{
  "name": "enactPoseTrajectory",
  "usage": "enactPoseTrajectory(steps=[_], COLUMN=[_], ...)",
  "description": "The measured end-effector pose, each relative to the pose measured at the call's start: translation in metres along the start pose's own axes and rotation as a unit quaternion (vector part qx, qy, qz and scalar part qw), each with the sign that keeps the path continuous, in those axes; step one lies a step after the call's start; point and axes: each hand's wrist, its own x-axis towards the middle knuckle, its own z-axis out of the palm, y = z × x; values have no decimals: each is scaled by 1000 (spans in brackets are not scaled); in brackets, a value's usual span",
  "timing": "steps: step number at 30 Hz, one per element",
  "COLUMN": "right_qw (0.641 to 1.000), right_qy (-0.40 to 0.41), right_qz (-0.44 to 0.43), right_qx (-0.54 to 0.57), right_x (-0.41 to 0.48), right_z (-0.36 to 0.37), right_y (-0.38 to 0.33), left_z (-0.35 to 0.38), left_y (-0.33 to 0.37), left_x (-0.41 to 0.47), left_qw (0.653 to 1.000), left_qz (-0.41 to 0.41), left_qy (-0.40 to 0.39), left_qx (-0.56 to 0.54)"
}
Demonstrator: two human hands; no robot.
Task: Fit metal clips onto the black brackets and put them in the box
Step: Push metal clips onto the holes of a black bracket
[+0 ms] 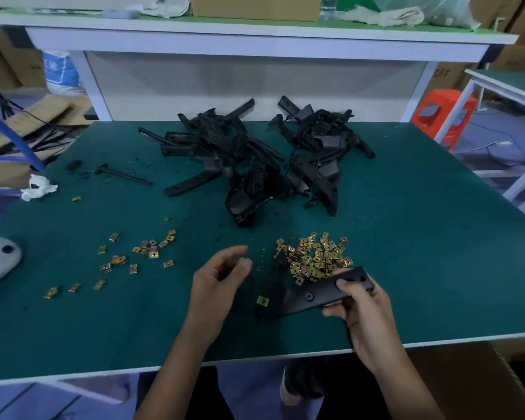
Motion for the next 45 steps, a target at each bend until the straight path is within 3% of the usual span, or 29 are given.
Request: enactPoseTrajectory(steps=[7,13,17,24,45], right_qw=[999,999,999,998,996], right_qy=[4,5,6,1,-13], right_qz=[-2,-3,-6,-10,-27], right_qx=[-42,-41,-47,-63,-88], right_x=[0,1,1,1,1], right_z=[3,3,2,2,2], right_y=[2,4,5,6,11], left_z=[-1,-3,-2,-5,0], left_y=[4,3,4,6,11], left_x=[-1,0,0,0,1], left_qw=[996,999,997,992,992], left_qz=[-34,-20,-40,-61,-91], left_qy=[-29,-39,-43,-101,-84], left_qx=[-72,-24,-58,-35,-12])
